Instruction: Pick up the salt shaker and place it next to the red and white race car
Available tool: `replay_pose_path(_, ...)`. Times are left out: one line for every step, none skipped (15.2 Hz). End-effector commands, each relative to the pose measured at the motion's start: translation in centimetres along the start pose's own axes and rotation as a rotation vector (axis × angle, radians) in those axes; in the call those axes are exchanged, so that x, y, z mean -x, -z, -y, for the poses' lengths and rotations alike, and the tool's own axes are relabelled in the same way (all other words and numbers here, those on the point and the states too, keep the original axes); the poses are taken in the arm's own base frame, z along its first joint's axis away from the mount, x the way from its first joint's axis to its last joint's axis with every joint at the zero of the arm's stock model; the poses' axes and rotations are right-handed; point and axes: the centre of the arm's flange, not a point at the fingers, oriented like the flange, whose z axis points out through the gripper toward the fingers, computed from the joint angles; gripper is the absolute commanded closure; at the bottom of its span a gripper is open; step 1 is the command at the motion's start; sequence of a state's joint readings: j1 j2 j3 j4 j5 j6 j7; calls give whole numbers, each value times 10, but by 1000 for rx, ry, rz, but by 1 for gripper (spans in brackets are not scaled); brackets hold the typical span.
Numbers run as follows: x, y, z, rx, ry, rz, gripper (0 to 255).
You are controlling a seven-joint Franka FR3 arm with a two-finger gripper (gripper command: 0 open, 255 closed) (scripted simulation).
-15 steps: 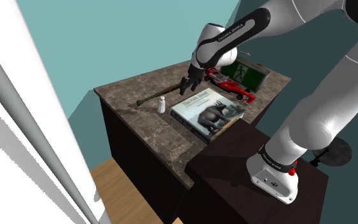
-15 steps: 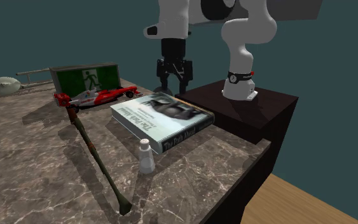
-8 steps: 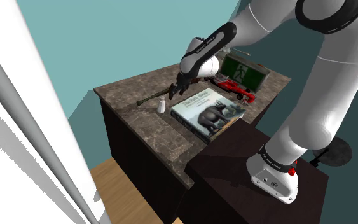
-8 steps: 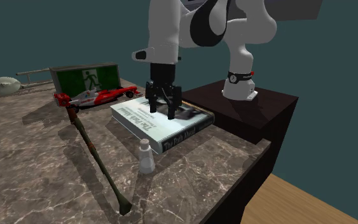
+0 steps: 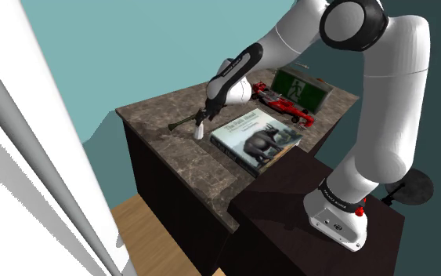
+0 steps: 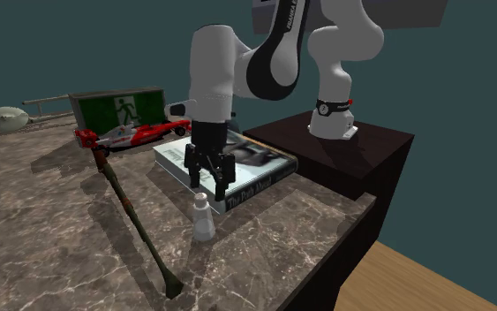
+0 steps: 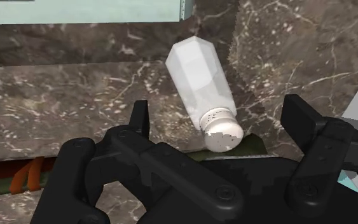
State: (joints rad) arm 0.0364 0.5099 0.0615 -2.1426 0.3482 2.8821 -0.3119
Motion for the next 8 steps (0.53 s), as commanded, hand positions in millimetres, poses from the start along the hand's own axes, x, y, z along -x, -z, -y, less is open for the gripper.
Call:
replay_pose_path(-1,-11,0,0,1,-2,0)
replay_pose_path(-1,-17,0,0,1,-2,0)
replay_pose_path(-1,-22,0,0,1,-2,0)
replay_pose_path(-1,-27,0,0,1,-2,0)
replay_pose_path(-1,-36,0,0,1,-2,0)
replay_pose_path(-1,-36,0,-1,1,-2,0)
replay_pose_path(-1,-36,0,0,1,-2,0)
replay_pose_path(-1,-36,0,0,1,-2,0)
